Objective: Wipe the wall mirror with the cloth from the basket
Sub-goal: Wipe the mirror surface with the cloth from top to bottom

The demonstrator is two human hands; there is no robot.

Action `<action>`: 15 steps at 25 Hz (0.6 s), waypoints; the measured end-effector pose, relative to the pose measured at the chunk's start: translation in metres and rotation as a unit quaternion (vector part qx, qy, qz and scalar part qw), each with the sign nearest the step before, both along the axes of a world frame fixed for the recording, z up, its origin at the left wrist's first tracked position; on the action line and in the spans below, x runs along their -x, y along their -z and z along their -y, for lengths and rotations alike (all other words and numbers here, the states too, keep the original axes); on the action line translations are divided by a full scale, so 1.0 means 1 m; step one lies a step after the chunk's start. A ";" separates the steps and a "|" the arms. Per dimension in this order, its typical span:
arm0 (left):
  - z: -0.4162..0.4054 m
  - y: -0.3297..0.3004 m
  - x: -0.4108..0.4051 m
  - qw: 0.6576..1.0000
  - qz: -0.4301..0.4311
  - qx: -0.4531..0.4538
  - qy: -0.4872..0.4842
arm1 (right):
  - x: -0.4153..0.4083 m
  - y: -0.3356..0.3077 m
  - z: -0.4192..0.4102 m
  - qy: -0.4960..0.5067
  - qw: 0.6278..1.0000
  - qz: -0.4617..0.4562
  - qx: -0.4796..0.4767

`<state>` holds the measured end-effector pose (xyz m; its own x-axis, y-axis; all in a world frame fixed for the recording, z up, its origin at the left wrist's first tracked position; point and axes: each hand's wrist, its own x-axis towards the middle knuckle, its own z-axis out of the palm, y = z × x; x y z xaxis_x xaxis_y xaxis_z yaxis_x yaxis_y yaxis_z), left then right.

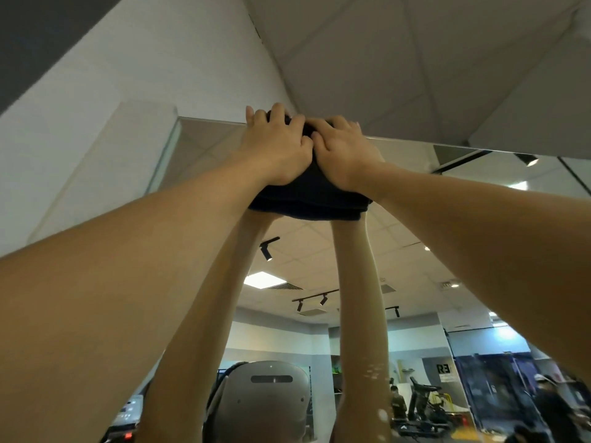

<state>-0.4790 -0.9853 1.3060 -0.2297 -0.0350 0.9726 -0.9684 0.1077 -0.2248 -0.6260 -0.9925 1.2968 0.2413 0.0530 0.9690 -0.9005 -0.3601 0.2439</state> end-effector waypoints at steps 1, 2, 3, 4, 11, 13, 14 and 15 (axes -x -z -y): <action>0.001 0.000 0.013 1.000 0.000 0.000 0.001 | 0.013 -0.001 0.002 0.001 1.000 0.000 0.000; 0.002 0.000 0.026 1.000 0.000 0.000 0.001 | 0.026 -0.002 0.005 0.002 1.000 -0.001 0.001; 0.003 0.000 0.038 1.000 0.002 0.000 0.000 | 0.038 -0.003 0.007 0.002 1.000 0.000 0.000; 0.004 0.000 0.050 1.000 0.005 -0.001 -0.003 | 0.050 -0.003 0.009 0.002 1.000 0.004 -0.001; 0.013 0.002 0.160 1.000 0.015 0.016 -0.003 | 0.157 0.003 0.016 0.007 1.000 0.013 0.001; 0.015 0.005 0.190 1.000 0.016 0.019 -0.005 | 0.188 0.004 0.019 0.007 1.000 0.012 0.001; 0.017 0.007 0.206 1.000 0.016 0.021 -0.004 | 0.205 0.004 0.021 0.007 1.000 0.012 0.000; 0.018 0.010 0.222 1.000 0.014 0.023 -0.003 | 0.221 0.004 0.023 0.007 1.000 0.009 -0.001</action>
<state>-0.7013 -1.0036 1.2965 -0.2571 0.0080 0.9664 -0.9622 0.0913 -0.2567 -0.8472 -1.0156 1.2924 0.2252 0.0482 0.9731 -0.9096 -0.3475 0.2277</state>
